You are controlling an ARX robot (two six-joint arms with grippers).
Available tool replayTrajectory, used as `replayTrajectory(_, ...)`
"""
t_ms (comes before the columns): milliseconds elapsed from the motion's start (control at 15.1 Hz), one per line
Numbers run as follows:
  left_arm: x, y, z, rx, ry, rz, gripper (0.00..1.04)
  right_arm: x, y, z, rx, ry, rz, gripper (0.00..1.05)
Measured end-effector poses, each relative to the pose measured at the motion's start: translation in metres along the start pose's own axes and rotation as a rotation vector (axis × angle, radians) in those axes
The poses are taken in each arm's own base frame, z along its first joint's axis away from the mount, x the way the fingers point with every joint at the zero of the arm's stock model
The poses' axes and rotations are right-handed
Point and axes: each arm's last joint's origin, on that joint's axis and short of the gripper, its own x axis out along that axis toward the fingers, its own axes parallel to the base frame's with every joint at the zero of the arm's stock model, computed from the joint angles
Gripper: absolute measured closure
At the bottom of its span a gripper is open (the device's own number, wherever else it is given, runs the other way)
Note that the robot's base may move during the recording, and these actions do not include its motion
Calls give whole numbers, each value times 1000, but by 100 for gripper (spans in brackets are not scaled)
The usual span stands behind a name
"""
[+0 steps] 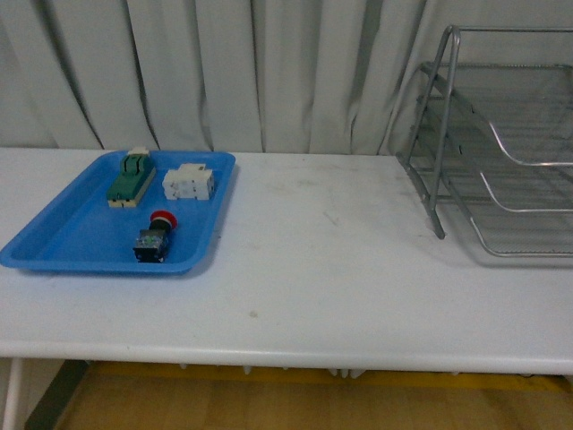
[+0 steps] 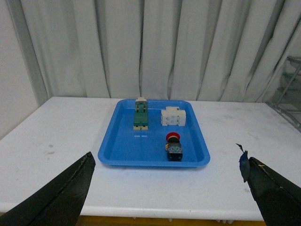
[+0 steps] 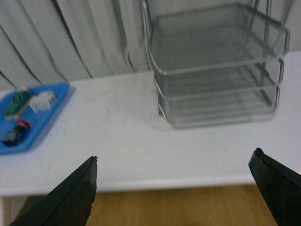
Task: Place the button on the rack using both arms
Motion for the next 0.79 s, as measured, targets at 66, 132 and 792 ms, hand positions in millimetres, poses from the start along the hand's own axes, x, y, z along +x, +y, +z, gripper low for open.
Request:
replayTrajectory(66, 0, 0, 0, 0, 0, 0, 7, 6, -6, 21, 26, -56, 4, 6)
replayTrajectory(132, 0, 0, 0, 0, 0, 0, 7, 15, -13, 47, 35, -133, 2, 6)
replayTrajectory(792, 0, 0, 0, 0, 0, 0, 7, 170, -149, 108, 571, -230, -149, 6)
